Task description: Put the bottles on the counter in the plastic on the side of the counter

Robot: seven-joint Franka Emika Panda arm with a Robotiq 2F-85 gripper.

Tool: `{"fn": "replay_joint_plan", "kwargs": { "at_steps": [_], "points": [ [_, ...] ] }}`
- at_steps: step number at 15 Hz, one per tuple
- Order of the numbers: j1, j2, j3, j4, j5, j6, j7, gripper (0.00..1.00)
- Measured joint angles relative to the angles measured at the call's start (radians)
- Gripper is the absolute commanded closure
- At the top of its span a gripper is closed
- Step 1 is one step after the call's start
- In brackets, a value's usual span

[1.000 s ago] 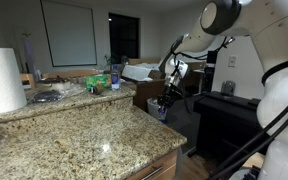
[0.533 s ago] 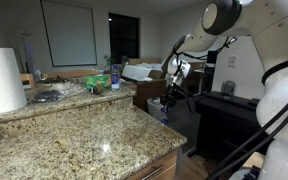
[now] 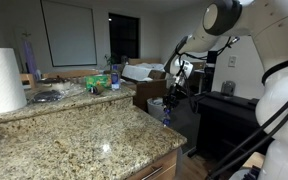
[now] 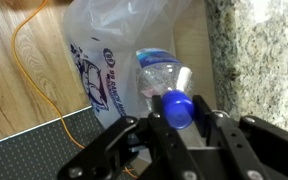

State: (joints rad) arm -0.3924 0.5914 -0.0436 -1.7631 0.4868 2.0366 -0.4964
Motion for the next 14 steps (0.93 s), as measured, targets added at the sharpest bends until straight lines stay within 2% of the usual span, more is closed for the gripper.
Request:
{"fn": "replay_joint_plan", "kwargs": {
  "at_steps": [1, 2, 3, 9, 11, 14],
  "points": [
    [0.002, 0.001, 0.000, -0.002, -0.001, 0.000, 0.000, 0.79],
    [0.003, 0.002, 0.000, -0.005, -0.002, 0.000, 0.000, 0.42],
    [0.005, 0.003, 0.001, -0.006, -0.004, 0.000, 0.000, 0.41],
    [0.026, -0.005, 0.009, -0.004, -0.007, 0.002, 0.000, 0.04],
    [0.042, -0.026, 0.020, 0.004, -0.008, 0.002, 0.000, 0.00],
    [0.096, -0.116, 0.036, 0.005, -0.057, 0.000, 0.001, 0.00]
  ]
}}
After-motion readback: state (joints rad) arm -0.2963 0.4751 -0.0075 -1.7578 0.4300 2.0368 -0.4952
